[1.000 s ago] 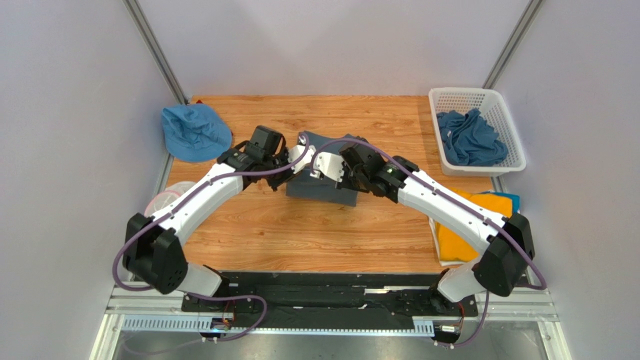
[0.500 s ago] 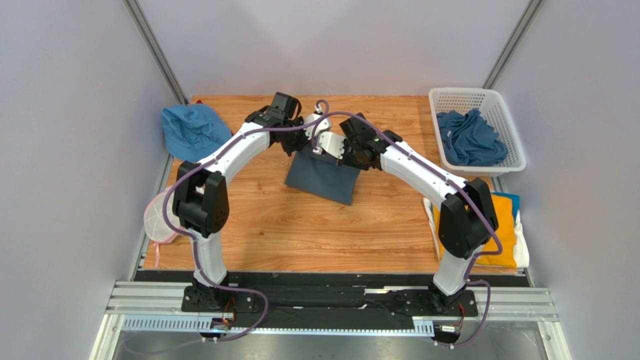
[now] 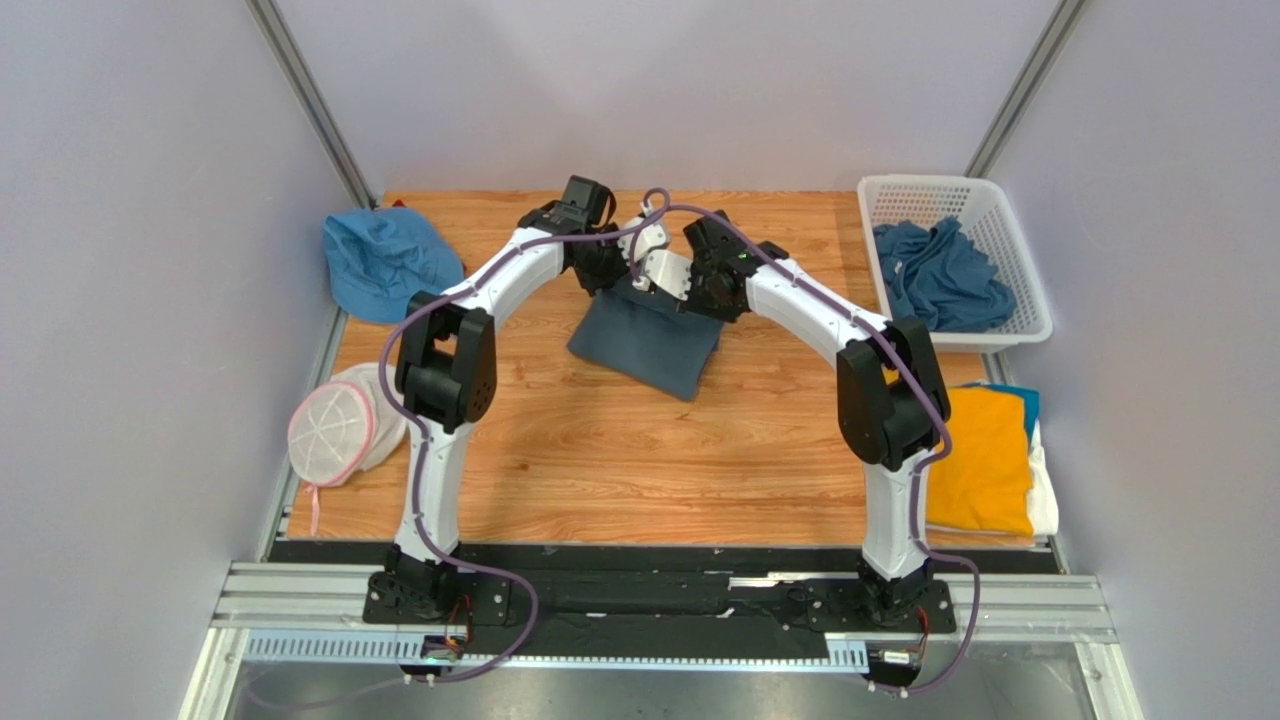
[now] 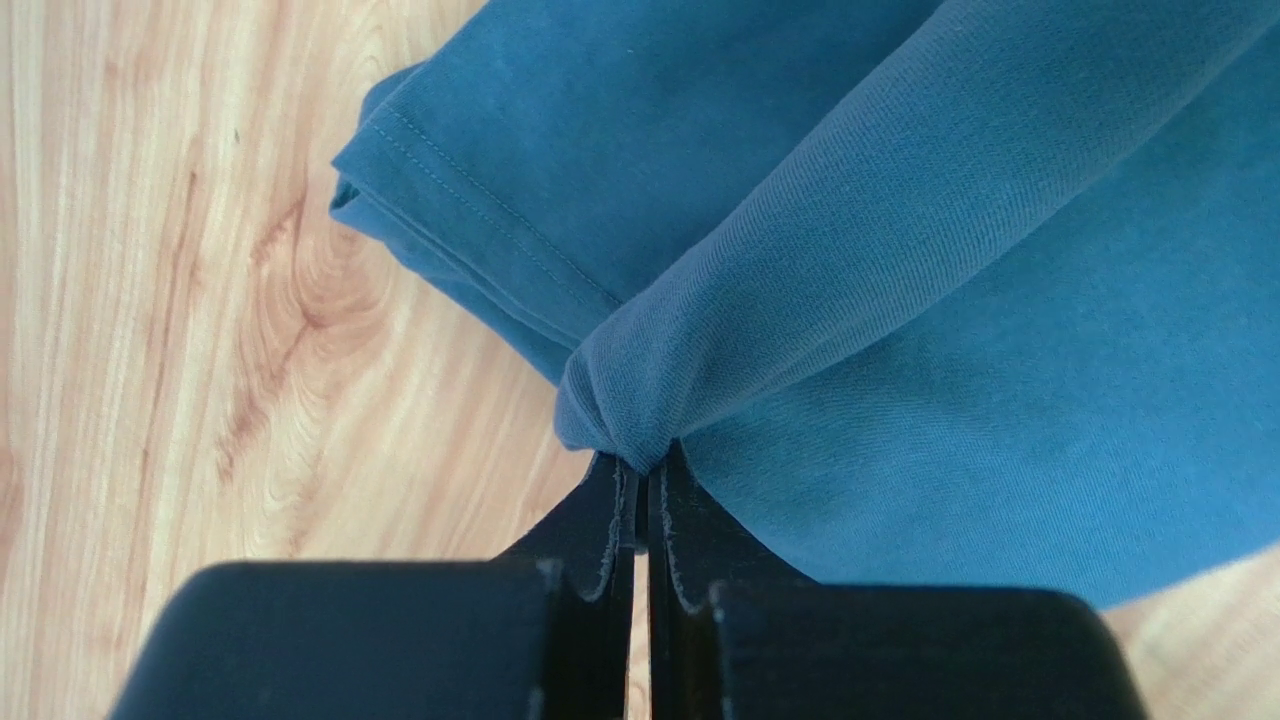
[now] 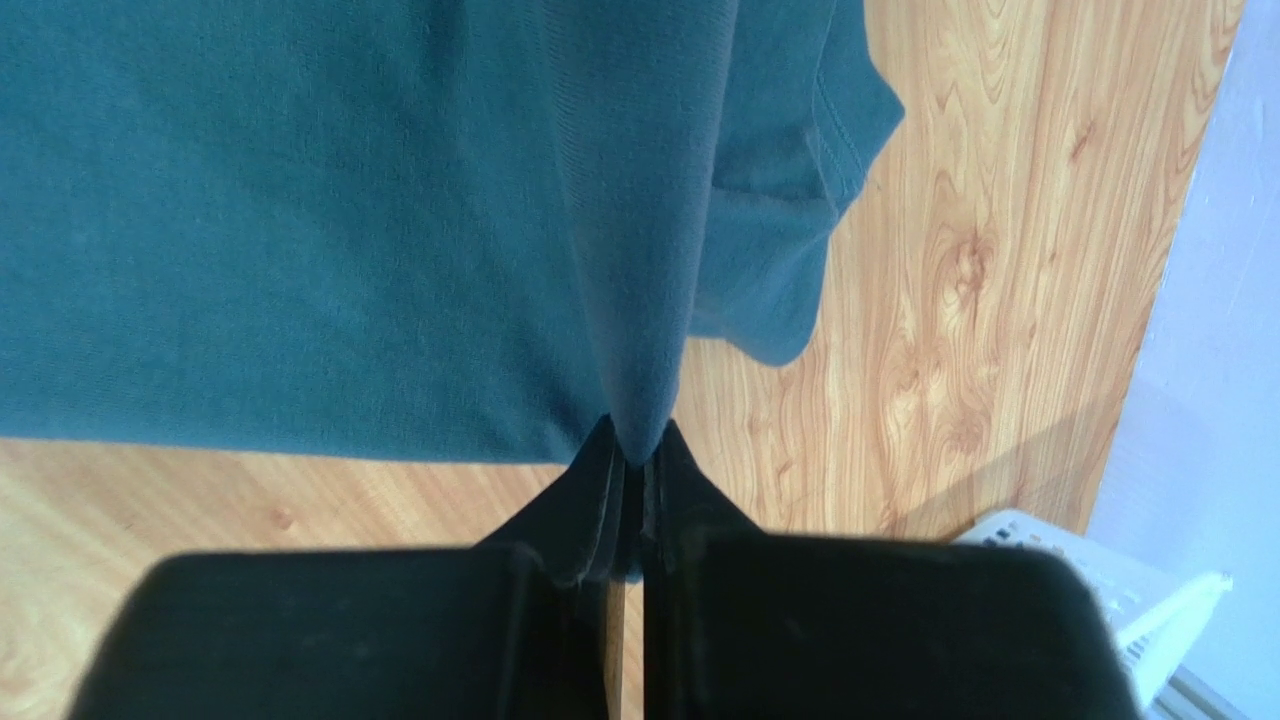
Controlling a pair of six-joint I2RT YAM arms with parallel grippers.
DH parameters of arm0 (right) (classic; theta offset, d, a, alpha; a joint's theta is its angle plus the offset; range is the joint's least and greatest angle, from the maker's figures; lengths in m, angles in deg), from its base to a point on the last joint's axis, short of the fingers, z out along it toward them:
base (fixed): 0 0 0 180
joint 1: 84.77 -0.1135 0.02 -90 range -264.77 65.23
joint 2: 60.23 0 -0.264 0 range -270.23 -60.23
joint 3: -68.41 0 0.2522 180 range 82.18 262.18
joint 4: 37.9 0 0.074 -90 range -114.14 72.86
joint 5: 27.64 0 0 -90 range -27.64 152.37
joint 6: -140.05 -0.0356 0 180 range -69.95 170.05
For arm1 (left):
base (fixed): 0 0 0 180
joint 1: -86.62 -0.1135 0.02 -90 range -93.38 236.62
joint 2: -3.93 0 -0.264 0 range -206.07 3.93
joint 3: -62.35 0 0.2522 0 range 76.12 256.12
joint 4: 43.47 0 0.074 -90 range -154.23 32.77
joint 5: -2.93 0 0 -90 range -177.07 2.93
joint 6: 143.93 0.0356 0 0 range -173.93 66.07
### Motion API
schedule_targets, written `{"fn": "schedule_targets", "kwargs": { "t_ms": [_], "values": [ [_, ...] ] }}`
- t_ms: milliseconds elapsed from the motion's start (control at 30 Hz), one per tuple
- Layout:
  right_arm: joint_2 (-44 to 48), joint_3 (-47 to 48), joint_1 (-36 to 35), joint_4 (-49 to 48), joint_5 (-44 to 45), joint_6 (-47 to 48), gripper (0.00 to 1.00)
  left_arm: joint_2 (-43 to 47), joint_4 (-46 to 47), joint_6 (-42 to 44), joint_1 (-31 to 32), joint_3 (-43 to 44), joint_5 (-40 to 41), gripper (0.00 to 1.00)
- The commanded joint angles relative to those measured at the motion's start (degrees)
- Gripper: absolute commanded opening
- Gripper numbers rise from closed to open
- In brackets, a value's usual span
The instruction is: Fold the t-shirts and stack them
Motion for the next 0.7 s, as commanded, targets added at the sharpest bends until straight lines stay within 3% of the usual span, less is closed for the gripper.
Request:
{"fn": "schedule_targets", "kwargs": {
  "t_ms": [0,300,467,600,667],
  "values": [
    [-1.8,4.2,1.3,-2.5,0.5,2.3,0.0,-2.5,3.2,1.0,-0.2,4.5,0.7,0.0],
    [-5.9,8.2,3.3,-2.8,2.1,3.4,0.03,-4.1,12.1,-0.2,-0.2,5.9,2.8,0.0],
    [-6.9,9.5,4.8,-3.5,3.0,3.8,0.13,-4.9,14.9,-1.3,-0.2,7.7,3.3,0.23],
    [-7.5,9.9,5.7,-4.7,4.1,4.4,0.36,-5.2,17.2,-2.2,0.0,8.5,4.5,0.39],
    [-7.9,10.2,6.2,-5.1,4.4,4.4,0.42,-5.6,18.5,-2.4,0.2,9.4,5.6,0.49]
  ]
}}
